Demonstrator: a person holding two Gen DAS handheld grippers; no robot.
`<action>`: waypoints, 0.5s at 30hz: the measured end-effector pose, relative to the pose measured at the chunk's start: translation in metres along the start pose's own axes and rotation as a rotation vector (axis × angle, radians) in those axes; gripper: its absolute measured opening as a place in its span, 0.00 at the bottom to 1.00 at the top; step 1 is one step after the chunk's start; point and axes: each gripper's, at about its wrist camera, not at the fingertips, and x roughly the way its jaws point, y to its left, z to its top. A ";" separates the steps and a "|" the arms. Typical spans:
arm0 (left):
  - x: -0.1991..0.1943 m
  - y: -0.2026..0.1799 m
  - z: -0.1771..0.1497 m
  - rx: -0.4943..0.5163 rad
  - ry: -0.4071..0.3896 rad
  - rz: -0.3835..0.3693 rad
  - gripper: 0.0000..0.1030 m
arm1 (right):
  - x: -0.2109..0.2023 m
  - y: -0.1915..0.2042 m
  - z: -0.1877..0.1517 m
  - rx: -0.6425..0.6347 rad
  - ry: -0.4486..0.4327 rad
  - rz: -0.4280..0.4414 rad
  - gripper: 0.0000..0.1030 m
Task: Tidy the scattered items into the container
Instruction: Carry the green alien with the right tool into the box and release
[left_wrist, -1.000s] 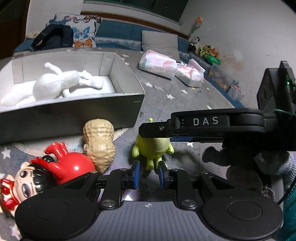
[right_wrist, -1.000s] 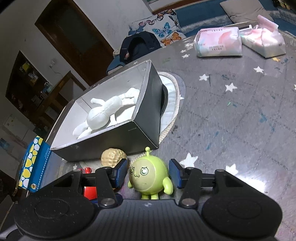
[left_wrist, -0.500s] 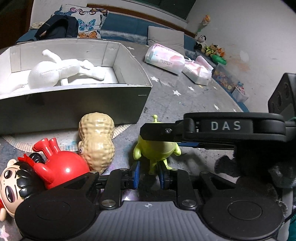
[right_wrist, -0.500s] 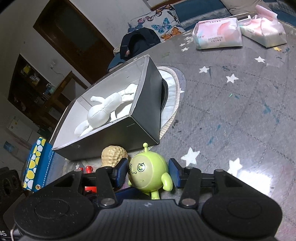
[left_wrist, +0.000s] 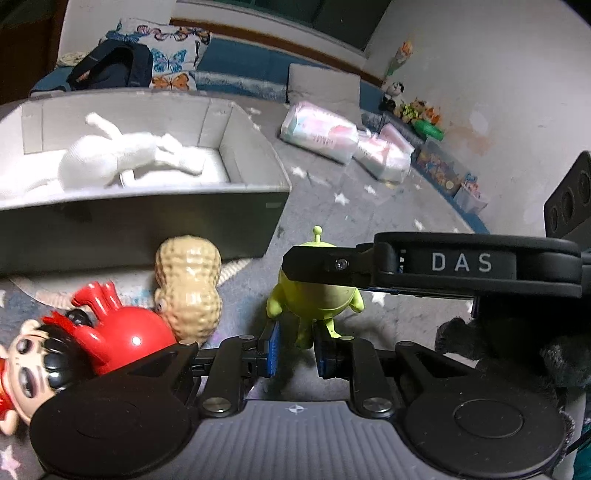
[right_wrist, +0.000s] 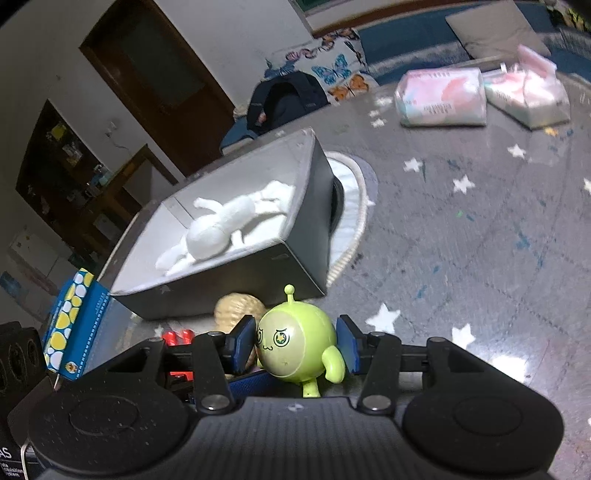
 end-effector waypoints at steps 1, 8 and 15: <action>-0.006 0.000 0.003 -0.003 -0.016 -0.003 0.20 | -0.004 0.005 0.002 -0.012 -0.012 0.003 0.47; -0.040 0.007 0.039 0.005 -0.124 0.017 0.20 | -0.015 0.045 0.037 -0.113 -0.095 0.055 0.47; -0.037 0.033 0.083 0.000 -0.147 0.068 0.22 | 0.024 0.070 0.077 -0.133 -0.094 0.093 0.47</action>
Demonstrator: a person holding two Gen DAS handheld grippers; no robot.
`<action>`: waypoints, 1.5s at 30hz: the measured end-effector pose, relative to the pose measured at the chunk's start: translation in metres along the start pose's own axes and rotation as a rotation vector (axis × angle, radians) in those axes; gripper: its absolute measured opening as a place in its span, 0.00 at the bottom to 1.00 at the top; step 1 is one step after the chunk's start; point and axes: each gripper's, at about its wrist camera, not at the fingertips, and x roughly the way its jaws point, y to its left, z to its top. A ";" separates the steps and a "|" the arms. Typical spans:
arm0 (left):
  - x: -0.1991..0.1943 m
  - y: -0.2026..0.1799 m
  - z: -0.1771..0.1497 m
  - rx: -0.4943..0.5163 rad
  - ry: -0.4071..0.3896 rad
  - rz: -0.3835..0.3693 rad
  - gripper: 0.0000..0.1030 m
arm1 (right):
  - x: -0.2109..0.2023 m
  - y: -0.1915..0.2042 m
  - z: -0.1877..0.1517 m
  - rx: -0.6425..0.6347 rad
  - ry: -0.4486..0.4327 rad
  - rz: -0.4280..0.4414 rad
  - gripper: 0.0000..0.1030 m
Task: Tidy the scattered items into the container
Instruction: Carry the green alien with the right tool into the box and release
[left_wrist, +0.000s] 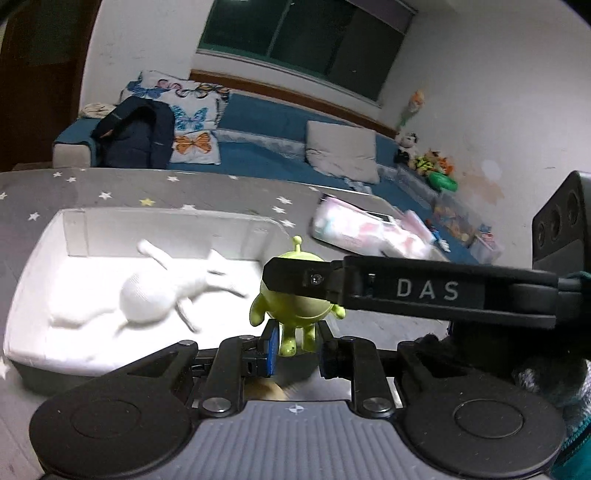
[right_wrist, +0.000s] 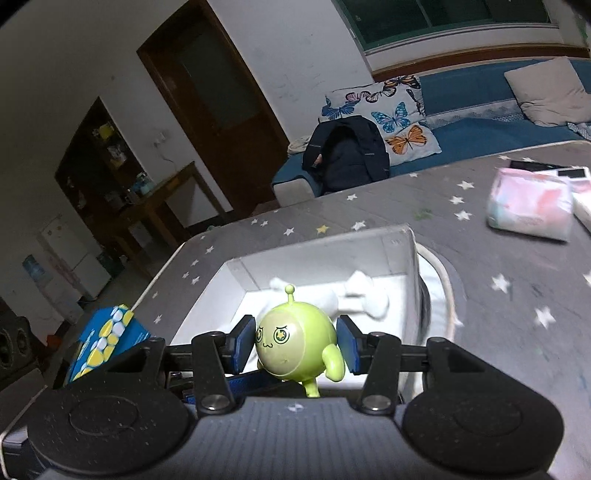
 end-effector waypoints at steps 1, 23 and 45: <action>0.006 0.006 0.005 -0.007 0.008 0.005 0.23 | 0.007 0.000 0.004 0.008 0.005 0.002 0.47; 0.076 0.059 0.016 -0.084 0.150 0.046 0.23 | 0.099 -0.017 0.015 -0.027 0.164 -0.145 0.47; 0.075 0.069 0.011 -0.099 0.161 0.072 0.23 | 0.125 0.003 0.017 -0.182 0.223 -0.248 0.48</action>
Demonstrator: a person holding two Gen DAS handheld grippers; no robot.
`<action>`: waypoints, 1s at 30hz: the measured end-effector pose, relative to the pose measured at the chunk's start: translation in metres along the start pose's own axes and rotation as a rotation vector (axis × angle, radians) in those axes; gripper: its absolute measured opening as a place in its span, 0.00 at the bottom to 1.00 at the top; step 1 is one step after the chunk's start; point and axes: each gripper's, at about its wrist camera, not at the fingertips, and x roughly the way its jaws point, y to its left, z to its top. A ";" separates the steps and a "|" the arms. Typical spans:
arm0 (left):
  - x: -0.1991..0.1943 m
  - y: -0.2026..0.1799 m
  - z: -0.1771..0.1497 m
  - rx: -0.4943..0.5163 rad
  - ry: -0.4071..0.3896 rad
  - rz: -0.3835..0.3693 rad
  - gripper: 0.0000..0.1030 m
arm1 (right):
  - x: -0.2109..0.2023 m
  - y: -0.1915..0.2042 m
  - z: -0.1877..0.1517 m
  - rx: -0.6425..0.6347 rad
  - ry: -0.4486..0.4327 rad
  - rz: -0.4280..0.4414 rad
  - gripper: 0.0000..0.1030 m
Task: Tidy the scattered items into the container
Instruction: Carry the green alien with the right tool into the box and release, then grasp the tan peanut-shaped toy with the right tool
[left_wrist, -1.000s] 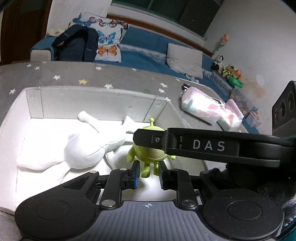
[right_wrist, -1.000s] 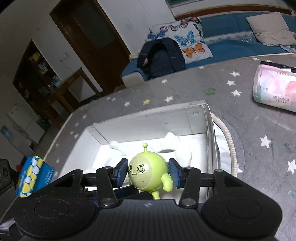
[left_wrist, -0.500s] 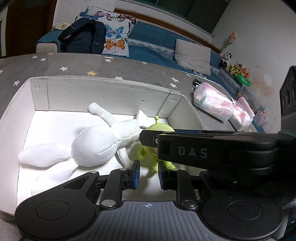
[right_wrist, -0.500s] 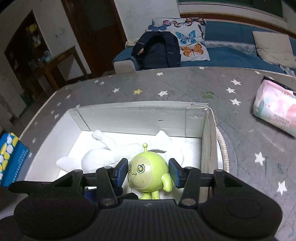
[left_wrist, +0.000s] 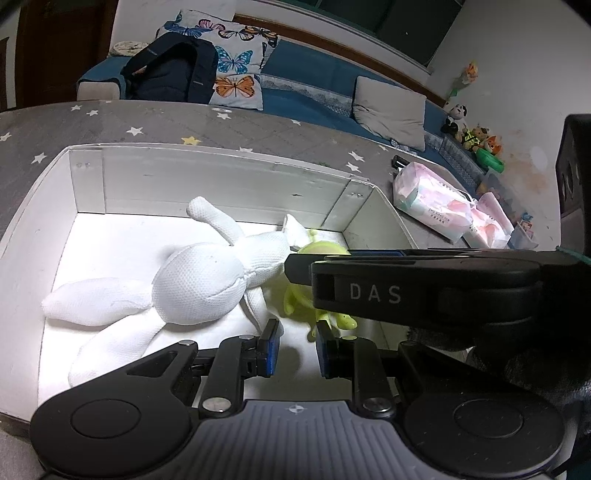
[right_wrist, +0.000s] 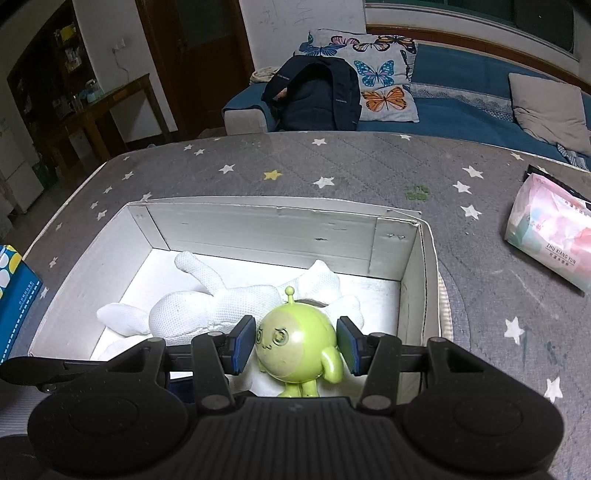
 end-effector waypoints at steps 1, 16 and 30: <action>-0.001 0.000 0.000 0.000 -0.002 0.000 0.23 | -0.001 0.000 0.000 0.002 0.000 0.003 0.48; -0.033 0.000 -0.010 -0.002 -0.059 0.003 0.23 | -0.047 0.006 -0.005 -0.028 -0.106 0.016 0.48; -0.085 -0.012 -0.045 0.012 -0.162 0.000 0.23 | -0.121 -0.004 -0.069 0.050 -0.213 0.086 0.48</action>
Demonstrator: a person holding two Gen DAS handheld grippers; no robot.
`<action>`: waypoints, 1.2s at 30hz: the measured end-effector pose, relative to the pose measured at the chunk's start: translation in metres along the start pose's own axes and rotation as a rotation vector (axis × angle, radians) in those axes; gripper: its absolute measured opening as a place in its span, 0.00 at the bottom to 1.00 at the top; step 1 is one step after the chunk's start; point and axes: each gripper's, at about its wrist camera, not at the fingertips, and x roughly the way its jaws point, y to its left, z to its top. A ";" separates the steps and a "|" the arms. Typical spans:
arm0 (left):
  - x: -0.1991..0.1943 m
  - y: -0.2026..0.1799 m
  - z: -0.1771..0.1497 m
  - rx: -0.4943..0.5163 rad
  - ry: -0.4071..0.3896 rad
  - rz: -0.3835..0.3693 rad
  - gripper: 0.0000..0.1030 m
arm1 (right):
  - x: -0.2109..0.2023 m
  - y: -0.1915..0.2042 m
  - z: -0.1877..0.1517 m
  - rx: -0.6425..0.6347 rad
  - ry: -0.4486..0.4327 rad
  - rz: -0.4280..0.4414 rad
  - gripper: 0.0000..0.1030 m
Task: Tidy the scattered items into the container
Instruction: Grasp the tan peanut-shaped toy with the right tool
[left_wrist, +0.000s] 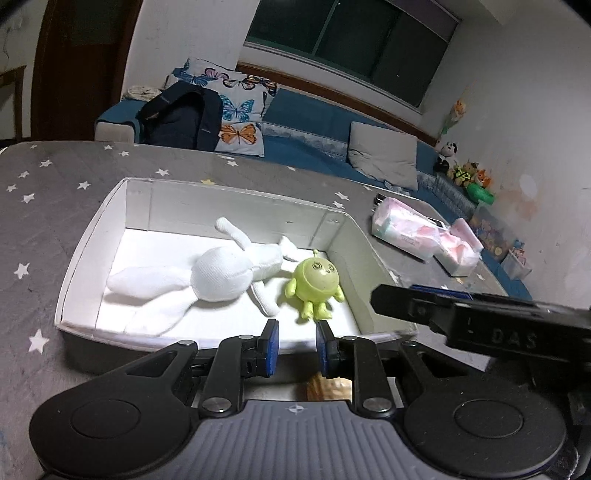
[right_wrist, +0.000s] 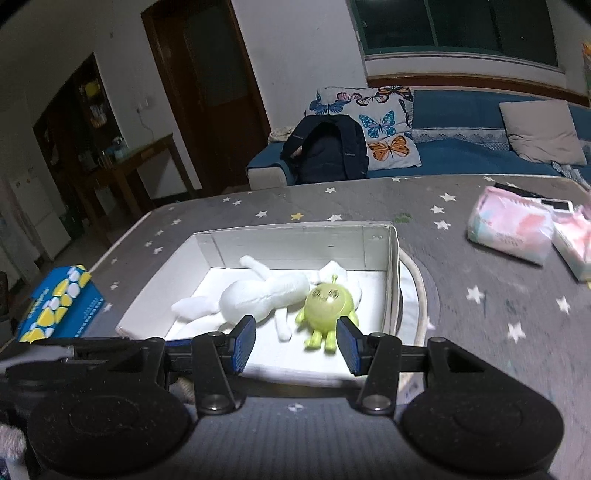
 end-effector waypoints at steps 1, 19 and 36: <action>-0.002 -0.001 -0.001 -0.001 -0.002 0.002 0.23 | -0.005 -0.001 -0.004 0.006 -0.011 -0.002 0.48; 0.012 -0.008 -0.024 -0.040 0.119 -0.029 0.23 | 0.005 -0.018 -0.061 0.151 0.083 0.026 0.47; 0.035 -0.003 -0.016 -0.069 0.165 -0.054 0.24 | 0.030 -0.016 -0.072 0.203 0.127 0.073 0.47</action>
